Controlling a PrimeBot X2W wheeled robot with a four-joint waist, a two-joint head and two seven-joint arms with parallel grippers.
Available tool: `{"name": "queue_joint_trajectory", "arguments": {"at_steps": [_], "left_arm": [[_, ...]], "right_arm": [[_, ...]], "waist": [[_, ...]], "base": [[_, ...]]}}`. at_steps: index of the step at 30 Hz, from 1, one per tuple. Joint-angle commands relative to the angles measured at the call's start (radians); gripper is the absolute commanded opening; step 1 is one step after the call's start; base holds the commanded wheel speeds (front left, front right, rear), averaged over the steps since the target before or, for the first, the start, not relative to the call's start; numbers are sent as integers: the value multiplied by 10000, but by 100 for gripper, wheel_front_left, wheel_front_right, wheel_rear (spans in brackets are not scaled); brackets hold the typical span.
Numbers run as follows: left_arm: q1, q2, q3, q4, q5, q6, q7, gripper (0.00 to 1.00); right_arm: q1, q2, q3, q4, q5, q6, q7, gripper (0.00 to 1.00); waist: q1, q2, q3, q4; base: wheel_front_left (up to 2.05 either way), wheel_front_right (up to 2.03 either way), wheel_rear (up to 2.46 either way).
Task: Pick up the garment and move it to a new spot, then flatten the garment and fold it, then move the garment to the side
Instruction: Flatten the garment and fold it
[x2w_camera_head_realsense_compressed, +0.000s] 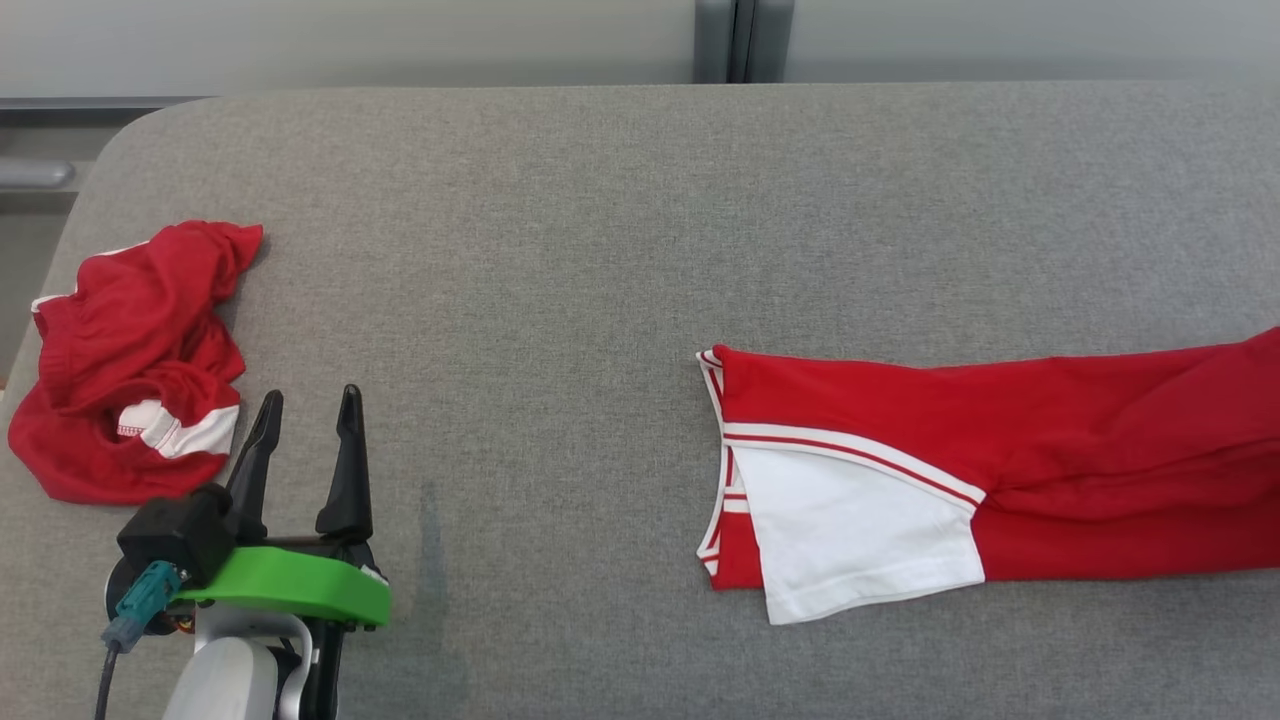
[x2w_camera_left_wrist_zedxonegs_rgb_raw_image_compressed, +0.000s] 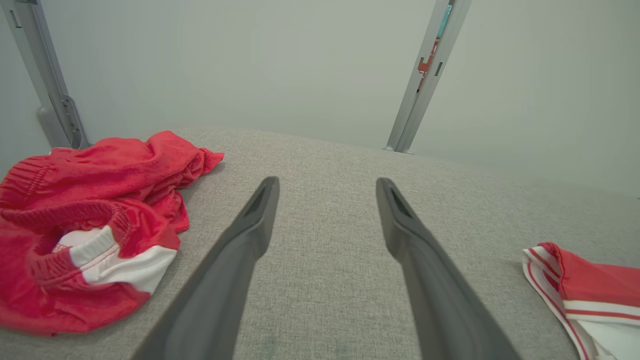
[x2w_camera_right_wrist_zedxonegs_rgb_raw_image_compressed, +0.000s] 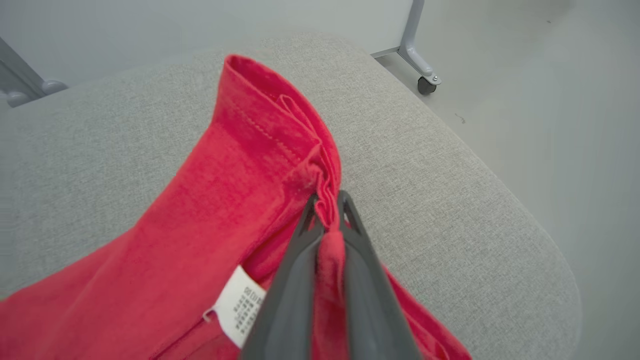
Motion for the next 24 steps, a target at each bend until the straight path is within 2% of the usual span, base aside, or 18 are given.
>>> {"name": "queue_joint_trajectory", "arguments": {"at_steps": [1, 5, 9, 13, 18, 24], "left_arm": [[124, -19, 19, 49, 38, -33, 0, 100], [119, -46, 3, 96, 34, -41, 0, 100], [63, -85, -16, 129, 41, -40, -1, 100], [46, -135, -28, 159, 26, -49, 0, 100], [103, -176, -52, 189, -20, -85, 0, 100], [66, -268, -141, 298, -30, -118, 0, 100]], "right_arm": [[171, 228, 196, -325, 65, -19, 106, 0], [588, 911, 1143, -1403, 374, -19, 471, 0], [1208, 1367, 2916, -2194, 1201, -19, 752, 0], [1623, 1450, 4927, -2515, 1813, -14, 495, 0], [1541, 1450, 7013, -2248, 2796, -16, -101, 0], [1011, 1461, 8217, -1248, 3332, -14, -722, 0]], "waist": [[0, -1, -61, -35], [0, -1, -171, -56], [0, -1, -271, -34], [0, -1, -320, 16], [0, -1, -318, 112], [0, -1, -346, 352]], "base": [[0, 0, 0], [0, 0, 0], [0, 0, 0], [0, 0, 0], [0, 0, 0], [0, 0, 0]]}}
